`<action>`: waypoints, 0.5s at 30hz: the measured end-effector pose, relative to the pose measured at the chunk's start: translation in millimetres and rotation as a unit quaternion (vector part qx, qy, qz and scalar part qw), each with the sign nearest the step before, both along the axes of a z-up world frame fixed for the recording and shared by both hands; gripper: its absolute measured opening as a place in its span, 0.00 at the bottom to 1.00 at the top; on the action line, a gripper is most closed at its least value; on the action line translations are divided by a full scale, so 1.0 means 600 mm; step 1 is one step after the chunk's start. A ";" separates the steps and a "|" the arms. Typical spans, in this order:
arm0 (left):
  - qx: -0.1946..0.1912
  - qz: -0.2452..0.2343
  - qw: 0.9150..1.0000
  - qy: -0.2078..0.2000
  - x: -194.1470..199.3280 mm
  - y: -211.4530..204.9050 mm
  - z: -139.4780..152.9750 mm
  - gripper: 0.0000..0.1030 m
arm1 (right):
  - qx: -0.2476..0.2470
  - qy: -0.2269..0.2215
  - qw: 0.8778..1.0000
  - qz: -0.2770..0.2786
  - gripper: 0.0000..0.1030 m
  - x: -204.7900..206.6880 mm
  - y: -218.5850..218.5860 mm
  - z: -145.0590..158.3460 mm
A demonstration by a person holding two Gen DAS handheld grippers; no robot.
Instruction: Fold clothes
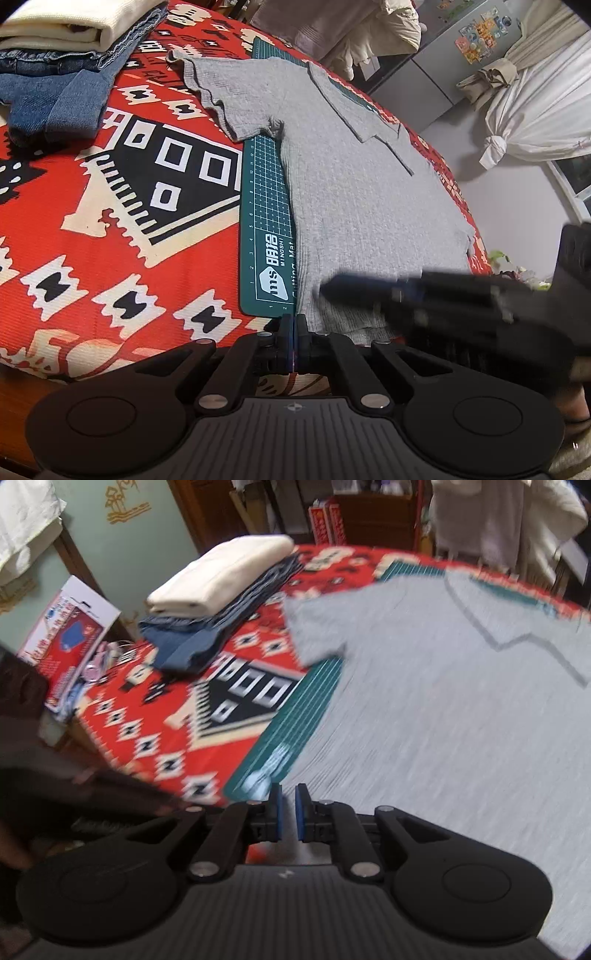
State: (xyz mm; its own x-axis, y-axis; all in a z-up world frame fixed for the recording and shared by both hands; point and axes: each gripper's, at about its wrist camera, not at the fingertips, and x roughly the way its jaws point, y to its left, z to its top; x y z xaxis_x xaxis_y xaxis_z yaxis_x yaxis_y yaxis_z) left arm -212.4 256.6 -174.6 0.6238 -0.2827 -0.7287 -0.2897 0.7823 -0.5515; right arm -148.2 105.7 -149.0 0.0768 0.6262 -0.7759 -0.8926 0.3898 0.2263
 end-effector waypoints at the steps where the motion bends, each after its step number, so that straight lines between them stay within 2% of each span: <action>1: 0.000 0.000 1.000 0.000 0.000 0.000 0.000 0.01 | 0.000 -0.008 1.000 0.000 0.09 0.005 0.006 -0.001; 6: -0.004 0.005 1.000 0.000 -0.001 0.002 0.001 0.01 | -0.014 -0.010 1.000 0.014 0.09 0.000 0.025 -0.016; 8: -0.011 0.009 1.000 -0.003 -0.004 0.006 0.002 0.01 | -0.021 -0.024 0.999 0.025 0.09 -0.017 0.022 -0.015; 15: -0.020 0.021 1.000 -0.008 -0.009 0.015 0.007 0.02 | -0.031 -0.013 0.999 0.038 0.09 -0.043 -0.005 -0.010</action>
State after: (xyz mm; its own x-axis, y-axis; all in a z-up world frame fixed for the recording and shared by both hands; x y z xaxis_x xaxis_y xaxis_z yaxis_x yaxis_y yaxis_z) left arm -217.7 265.6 -170.5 0.6472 -0.2849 -0.7071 -0.3124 0.7470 -0.5869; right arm -174.0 102.8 -155.2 0.0515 0.5811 -0.8122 -0.9255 0.3333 0.1797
